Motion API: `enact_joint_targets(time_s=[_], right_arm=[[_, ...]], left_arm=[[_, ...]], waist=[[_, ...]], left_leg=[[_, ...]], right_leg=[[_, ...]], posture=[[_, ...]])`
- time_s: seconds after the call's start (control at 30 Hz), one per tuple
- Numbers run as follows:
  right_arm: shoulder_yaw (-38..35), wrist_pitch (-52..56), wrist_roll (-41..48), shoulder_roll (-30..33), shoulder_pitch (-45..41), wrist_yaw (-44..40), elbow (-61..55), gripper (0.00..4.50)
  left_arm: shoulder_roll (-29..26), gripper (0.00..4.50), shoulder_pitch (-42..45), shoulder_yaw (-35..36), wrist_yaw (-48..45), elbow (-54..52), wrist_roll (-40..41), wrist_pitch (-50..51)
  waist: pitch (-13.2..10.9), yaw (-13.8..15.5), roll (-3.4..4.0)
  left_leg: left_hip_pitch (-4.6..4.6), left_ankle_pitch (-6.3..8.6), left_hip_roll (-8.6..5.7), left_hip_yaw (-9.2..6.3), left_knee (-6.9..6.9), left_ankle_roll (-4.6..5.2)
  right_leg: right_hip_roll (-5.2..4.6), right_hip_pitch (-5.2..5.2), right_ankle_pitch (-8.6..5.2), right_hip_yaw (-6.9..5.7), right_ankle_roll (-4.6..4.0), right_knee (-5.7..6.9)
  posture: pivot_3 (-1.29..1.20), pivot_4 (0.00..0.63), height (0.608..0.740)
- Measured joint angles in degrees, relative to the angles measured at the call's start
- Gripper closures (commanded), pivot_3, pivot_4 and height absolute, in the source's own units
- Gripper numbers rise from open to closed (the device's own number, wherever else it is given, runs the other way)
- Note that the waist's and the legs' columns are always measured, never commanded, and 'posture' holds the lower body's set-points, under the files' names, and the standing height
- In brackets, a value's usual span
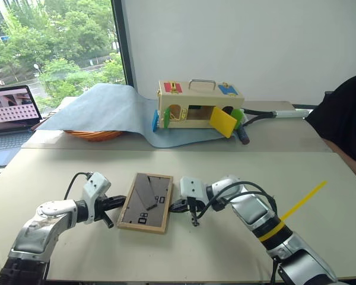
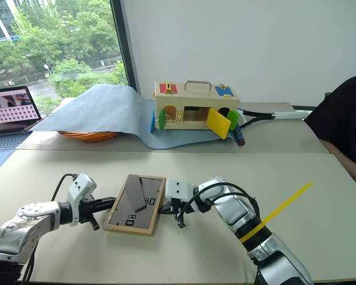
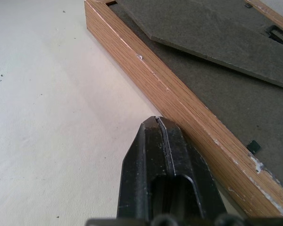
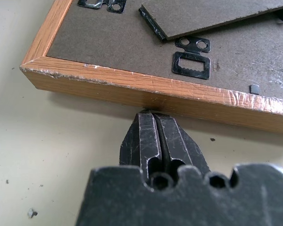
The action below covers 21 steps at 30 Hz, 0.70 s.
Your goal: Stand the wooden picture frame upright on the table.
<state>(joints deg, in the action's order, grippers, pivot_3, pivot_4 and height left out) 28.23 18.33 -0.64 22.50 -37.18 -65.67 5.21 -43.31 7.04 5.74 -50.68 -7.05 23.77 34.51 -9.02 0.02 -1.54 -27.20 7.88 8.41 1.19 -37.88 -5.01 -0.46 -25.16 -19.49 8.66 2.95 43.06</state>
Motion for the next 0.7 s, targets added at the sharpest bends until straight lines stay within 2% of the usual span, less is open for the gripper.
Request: enact_joint_targets(time_s=[0.1, 0.27, 0.37, 0.47, 0.7], right_arm=[[-0.48, -0.84, 0.06, 1.42, -0.86, -0.06, 1.25, 4.46], [-5.62, 0.0, 1.64, 7.11, -2.26, -1.33, 4.18, 4.46], [-8.9, 3.42, 4.83, 7.76, -3.32, -2.91, 3.42, 4.5], [-10.67, 8.77, 9.42, 7.76, -5.06, -4.94, 0.1, 4.5], [-11.13, 17.4, 15.54, 8.36, -6.16, -7.12, -6.12, 4.5]], left_arm=[[-1.7, 4.5, -2.45, 1.77, -0.66, -1.98, 1.72, 1.75], [-4.02, 4.5, -7.62, 9.2, -2.49, -3.68, 8.99, 9.69], [-3.07, 3.76, -6.58, 14.11, -0.91, -3.71, 15.46, 16.77], [-3.23, 2.69, -3.97, 19.73, -0.5, -4.87, 24.75, 24.53], [-4.81, 0.07, -2.81, 22.03, 3.55, -5.84, 34.11, 37.42]], waist=[[0.0, -0.17, 0.0], [-0.07, -0.43, -0.05], [-0.17, -0.64, -0.14], [-0.27, -0.8, -0.25], [-0.28, -0.87, -0.27]], left_leg=[[-0.03, 0.03, 0.0, 0.0, 0.0, -0.02], [-0.1, 0.04, 0.01, 0.0, 0.0, -0.02], [-0.15, 0.04, 0.01, -0.01, 0.02, -0.02], [-0.19, 0.05, 0.01, -0.02, 0.02, -0.03], [-0.18, 0.28, 0.01, -0.03, 0.03, -0.1]], right_leg=[[0.0, -0.03, -0.01, 0.01, 0.0, -0.02], [0.0, -0.13, -0.06, 0.0, -0.04, -0.01], [0.0, -0.18, -0.07, -0.01, -0.05, 0.03], [0.0, -0.18, -0.07, 0.0, -0.04, 0.0], [0.0, -0.19, -0.13, -0.01, -0.28, -0.02]], posture=[[0.0, 0.15, 0.667], [0.0, 0.15, 0.667], [0.0, 0.15, 0.667], [0.0, 0.15, 0.667], [0.0, 0.15, 0.667]])
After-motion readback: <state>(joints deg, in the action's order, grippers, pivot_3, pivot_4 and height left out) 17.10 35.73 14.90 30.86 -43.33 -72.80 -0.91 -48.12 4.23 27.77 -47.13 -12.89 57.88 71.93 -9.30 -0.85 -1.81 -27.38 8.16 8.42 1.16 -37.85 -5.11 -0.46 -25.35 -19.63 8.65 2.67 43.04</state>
